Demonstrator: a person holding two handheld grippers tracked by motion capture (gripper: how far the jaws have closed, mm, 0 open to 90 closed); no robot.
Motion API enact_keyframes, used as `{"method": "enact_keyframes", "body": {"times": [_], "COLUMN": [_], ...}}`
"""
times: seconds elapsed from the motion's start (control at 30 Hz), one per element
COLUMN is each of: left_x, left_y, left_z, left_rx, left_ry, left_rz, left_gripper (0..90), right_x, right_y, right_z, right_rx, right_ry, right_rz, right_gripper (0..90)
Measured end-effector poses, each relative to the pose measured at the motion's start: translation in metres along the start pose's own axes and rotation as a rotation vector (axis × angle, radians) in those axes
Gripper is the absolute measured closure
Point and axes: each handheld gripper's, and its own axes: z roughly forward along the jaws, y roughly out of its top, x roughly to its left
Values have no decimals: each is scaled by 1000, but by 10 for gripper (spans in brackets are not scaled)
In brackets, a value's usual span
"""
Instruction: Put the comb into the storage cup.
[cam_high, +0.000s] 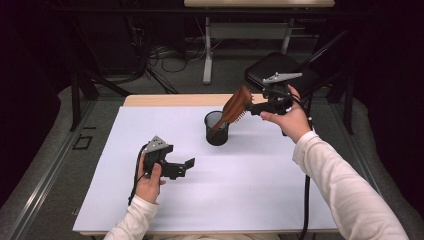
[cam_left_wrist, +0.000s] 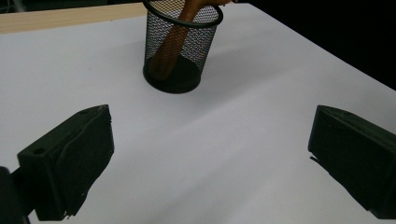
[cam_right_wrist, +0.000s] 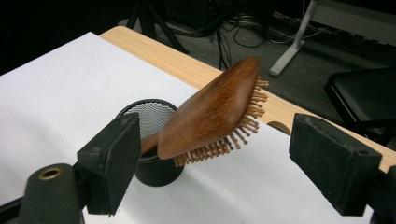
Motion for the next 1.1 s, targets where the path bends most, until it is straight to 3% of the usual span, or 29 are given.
{"method": "enact_keyframes", "body": {"times": [0.53,1.1], "left_x": [7,6], "left_y": [6,8], "left_z": [-9,-12], "left_rx": [3,-1], "left_ry": [-4,-10], "left_rz": [6,27], "left_gripper": [5,5], "right_x": [28,54], "right_y": [-17,-46], "right_z": [-18,-21], "right_rx": [2,-12], "right_ry": [57,122], "right_rz": [-59,-61], "right_gripper": [169,170]}}
